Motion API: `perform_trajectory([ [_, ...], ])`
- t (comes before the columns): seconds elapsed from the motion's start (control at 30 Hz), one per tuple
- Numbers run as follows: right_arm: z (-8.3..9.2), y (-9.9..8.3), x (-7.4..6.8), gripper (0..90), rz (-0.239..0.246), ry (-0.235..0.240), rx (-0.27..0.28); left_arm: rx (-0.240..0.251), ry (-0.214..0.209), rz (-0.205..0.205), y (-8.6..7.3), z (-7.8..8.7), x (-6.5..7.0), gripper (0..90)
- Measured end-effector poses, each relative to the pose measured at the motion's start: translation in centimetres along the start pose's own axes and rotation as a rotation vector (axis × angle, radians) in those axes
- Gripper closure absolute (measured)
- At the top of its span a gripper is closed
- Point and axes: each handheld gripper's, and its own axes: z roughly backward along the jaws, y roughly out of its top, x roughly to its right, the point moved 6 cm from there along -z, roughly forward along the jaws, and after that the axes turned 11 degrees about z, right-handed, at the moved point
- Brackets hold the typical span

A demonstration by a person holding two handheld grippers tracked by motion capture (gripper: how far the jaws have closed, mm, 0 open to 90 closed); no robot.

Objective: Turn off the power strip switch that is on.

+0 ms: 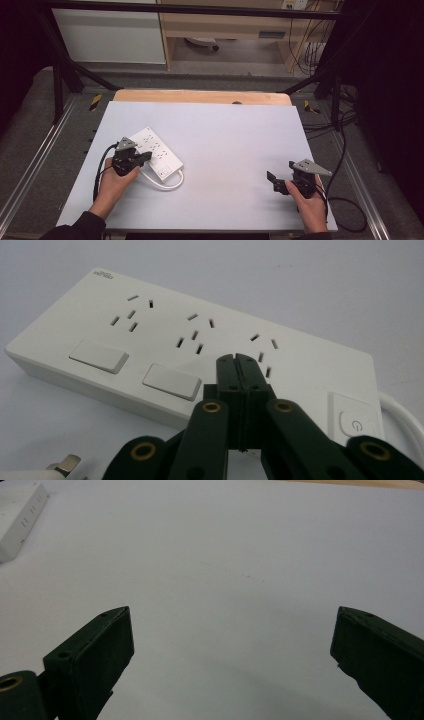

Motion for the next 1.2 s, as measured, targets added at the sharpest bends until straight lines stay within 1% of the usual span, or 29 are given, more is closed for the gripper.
perform_trajectory([
  [0.2, -0.01, -0.01, 0.0, 4.2, -0.001, 0.001, -0.001, -0.014, -0.001, -0.003, -0.2, -0.23, 0.0, 90.0],
  [0.3, -0.01, -0.01, -0.02, 4.3, -0.002, 0.002, -0.002, -0.014, 0.007, -0.003, -0.17, -0.26, -0.18, 89.9],
  [0.37, -0.02, -0.02, -0.03, 4.3, -0.003, 0.003, -0.003, -0.01, -0.001, 0.014, -0.17, -0.35, -0.32, 90.0],
  [0.53, -0.01, -0.02, -0.03, 4.3, -0.003, 0.003, -0.003, -0.011, -0.005, 0.012, -0.19, -0.35, -0.34, 90.0],
  [0.63, -0.06, -0.02, -0.04, 4.3, 0.001, 0.003, -0.004, -0.008, 0.001, -0.013, -0.21, -0.43, -0.26, 89.8],
  [0.7, -0.06, 0.01, -0.07, 4.3, 0.0, 0.003, -0.001, -0.01, 0.008, -0.017, -0.28, -0.51, -0.31, 89.8],
  [0.73, -0.04, 0.01, -0.08, 4.3, -0.001, 0.003, -0.002, -0.007, 0.01, -0.028, -0.35, -0.58, -0.31, 90.0],
  [0.77, -0.04, -0.01, -0.06, 4.3, -0.001, 0.002, -0.003, -0.006, 0.01, -0.03, -0.35, -0.59, -0.3, 90.0],
  [0.83, -0.01, 0.0, -0.05, 4.3, -0.001, 0.002, -0.002, -0.006, 0.012, -0.018, -0.32, -0.58, -0.29, 90.0],
  [0.9, -0.01, 0.01, -0.04, 4.3, 0.0, 0.002, -0.002, -0.008, 0.013, -0.035, -0.35, -0.53, -0.2, 90.0],
  [0.93, -0.01, 0.01, -0.01, 4.3, 0.002, 0.001, -0.002, 0.008, -0.006, -0.029, -0.27, -0.51, -0.04, 90.0],
  [1.0, 0.04, 0.05, 0.02, 4.3, -0.003, 0.0, 0.001, 0.04, -0.01, -0.04, 0.09, -0.26, 0.24, 90.0],
  [1.03, 0.03, 0.03, 0.05, 4.3, -0.003, -0.001, 0.001, 0.047, -0.018, -0.033, 0.24, -0.18, 0.37, 90.0],
  [1.2, 0.04, 0.04, 0.03, 4.3, -0.002, -0.001, 0.0, 0.038, -0.022, -0.033, 0.12, -0.22, 0.41, 90.0],
])
